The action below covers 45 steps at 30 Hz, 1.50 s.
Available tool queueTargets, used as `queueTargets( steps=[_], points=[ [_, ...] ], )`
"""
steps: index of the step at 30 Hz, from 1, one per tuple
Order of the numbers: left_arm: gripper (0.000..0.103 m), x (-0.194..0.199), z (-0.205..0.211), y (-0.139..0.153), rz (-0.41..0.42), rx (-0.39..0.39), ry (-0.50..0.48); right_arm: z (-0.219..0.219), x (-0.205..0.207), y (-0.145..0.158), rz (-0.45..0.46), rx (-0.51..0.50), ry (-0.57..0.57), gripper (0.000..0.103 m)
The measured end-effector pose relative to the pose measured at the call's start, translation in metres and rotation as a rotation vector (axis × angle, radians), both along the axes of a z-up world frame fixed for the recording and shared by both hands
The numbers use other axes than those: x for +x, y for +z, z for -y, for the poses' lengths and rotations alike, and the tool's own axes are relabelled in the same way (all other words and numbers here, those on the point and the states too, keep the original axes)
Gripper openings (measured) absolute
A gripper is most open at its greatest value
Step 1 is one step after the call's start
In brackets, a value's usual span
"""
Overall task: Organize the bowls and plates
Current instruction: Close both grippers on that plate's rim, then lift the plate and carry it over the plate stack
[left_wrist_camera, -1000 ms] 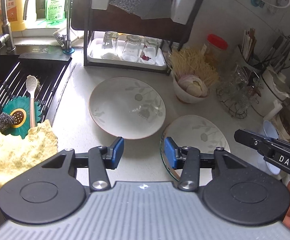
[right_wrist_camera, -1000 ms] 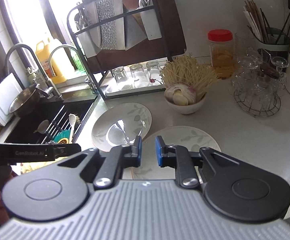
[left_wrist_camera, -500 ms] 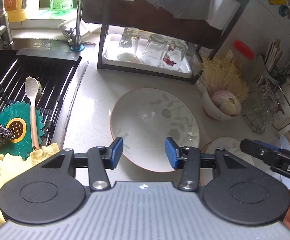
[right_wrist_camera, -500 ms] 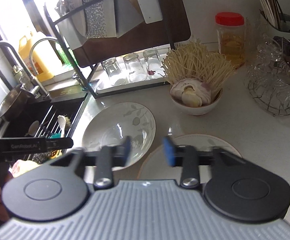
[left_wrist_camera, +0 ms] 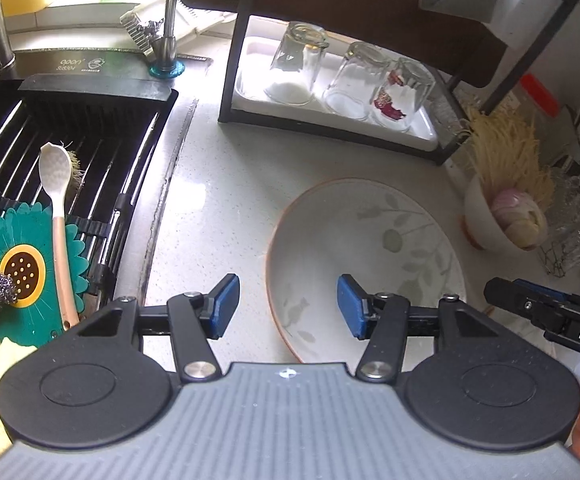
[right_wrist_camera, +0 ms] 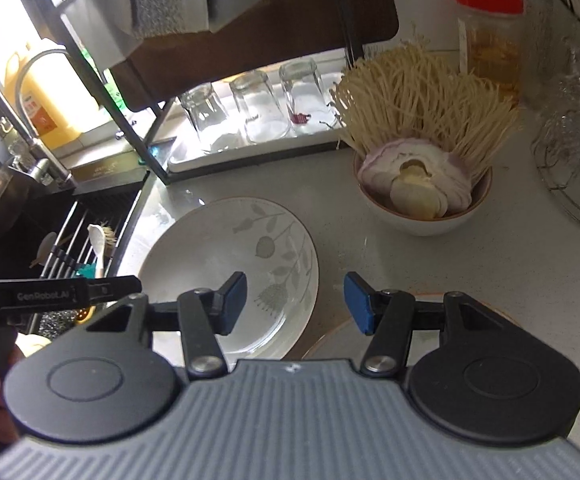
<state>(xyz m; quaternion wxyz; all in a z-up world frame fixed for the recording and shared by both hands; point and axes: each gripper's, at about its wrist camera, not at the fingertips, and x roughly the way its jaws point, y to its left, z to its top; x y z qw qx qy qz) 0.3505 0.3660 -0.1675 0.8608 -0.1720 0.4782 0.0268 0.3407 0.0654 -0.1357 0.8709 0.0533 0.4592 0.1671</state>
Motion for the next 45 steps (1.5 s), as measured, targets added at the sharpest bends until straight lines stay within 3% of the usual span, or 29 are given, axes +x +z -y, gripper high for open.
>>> queueTargets(
  steps=[3,8,12,15,17,23,27,33,45],
  points=[
    [0.060,0.009,-0.006,-0.009,-0.012,-0.007,0.005,-0.003,0.013,-0.009,-0.024,-0.012,0.001,0.056],
    [0.055,0.022,-0.018,-0.023,-0.046,-0.062,0.011,-0.012,0.031,-0.023,-0.058,-0.051,0.019,0.037],
    [0.049,0.027,-0.016,-0.029,-0.048,-0.048,-0.019,-0.017,0.042,-0.036,-0.083,-0.077,0.028,0.035],
    [0.039,0.031,-0.012,-0.031,-0.045,-0.005,-0.048,-0.020,0.046,-0.042,-0.099,-0.100,0.021,0.030],
    [0.028,0.033,-0.013,-0.033,-0.044,-0.026,-0.053,-0.022,0.047,-0.046,-0.112,-0.102,0.017,0.025],
    [0.013,0.041,-0.017,-0.037,-0.042,-0.064,-0.101,-0.028,0.049,-0.049,-0.122,-0.075,0.018,0.020],
    [0.013,0.045,-0.021,-0.037,-0.055,-0.085,-0.101,-0.028,0.049,-0.049,-0.134,-0.061,0.016,0.019],
    [0.013,0.047,-0.020,-0.025,-0.053,-0.057,-0.120,-0.025,0.043,-0.042,-0.151,-0.025,0.015,0.019],
    [0.013,0.041,-0.002,0.043,0.058,-0.065,-0.185,0.002,0.021,0.019,-0.041,0.021,-0.050,0.019]
  ],
)
